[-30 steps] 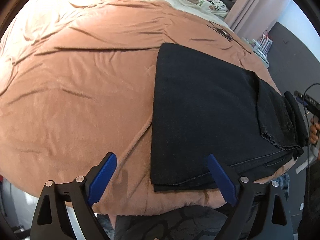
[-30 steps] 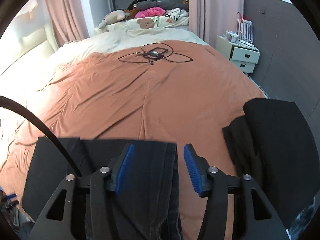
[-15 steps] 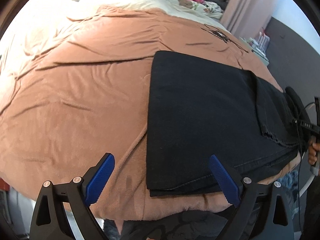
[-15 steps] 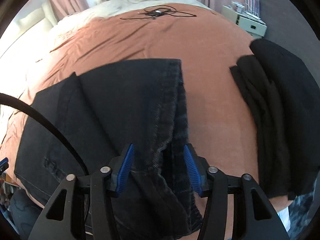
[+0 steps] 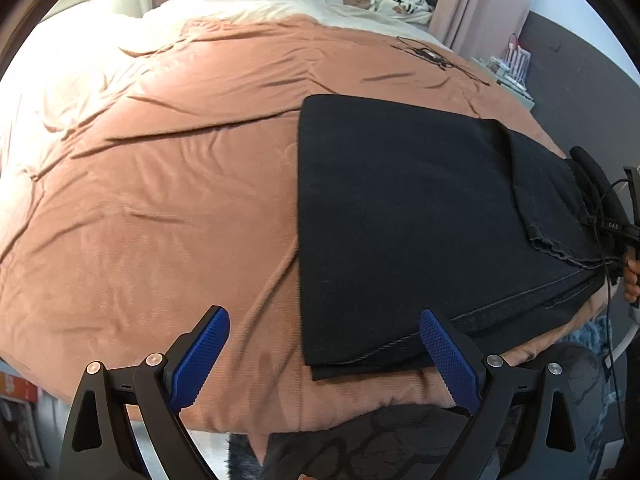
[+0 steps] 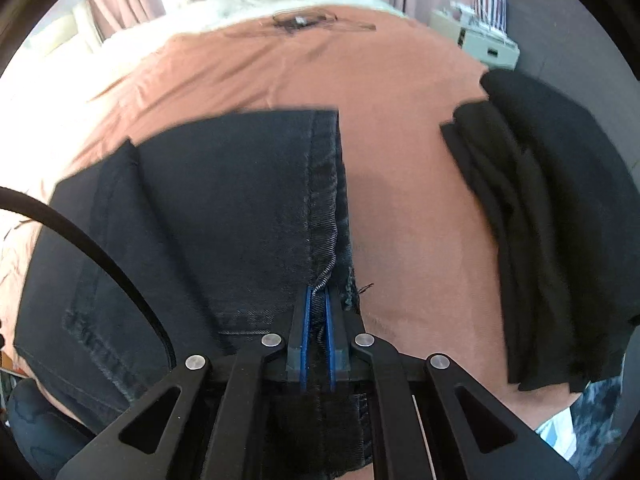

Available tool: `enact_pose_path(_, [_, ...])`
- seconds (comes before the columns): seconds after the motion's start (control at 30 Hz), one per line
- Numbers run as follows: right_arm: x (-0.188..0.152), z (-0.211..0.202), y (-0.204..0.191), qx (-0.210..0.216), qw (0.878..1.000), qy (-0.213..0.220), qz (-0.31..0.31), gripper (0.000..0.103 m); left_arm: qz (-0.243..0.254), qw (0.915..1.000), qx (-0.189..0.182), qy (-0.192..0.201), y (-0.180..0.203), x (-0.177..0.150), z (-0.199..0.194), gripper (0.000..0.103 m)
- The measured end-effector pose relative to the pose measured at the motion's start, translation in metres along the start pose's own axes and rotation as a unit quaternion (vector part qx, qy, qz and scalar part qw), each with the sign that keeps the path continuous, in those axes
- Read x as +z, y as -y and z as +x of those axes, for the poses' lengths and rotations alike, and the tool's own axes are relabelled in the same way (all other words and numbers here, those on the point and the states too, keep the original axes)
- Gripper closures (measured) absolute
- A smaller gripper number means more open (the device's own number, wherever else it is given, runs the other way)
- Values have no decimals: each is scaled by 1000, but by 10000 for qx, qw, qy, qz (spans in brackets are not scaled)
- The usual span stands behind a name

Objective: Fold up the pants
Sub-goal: 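Regrasp the hem edge with the right tool and straighten it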

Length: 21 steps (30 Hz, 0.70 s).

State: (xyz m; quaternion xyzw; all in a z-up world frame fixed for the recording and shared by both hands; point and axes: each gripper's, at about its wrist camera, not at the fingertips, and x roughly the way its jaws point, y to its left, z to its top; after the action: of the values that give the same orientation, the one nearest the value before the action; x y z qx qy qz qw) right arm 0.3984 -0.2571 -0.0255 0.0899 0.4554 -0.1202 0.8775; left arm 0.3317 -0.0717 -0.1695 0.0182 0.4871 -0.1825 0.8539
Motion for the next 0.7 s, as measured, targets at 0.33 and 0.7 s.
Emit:
enact_pose_path(0.33, [-6, -63, -42, -80, 9938, 812, -754, 75, 239, 9996, -127, 9, 7, -5, 2, 5])
enact_pose_path(0.7, [-38, -60, -113, 948, 9792, 382, -1753, 75, 330, 9993, -148, -20, 4, -11, 6, 5])
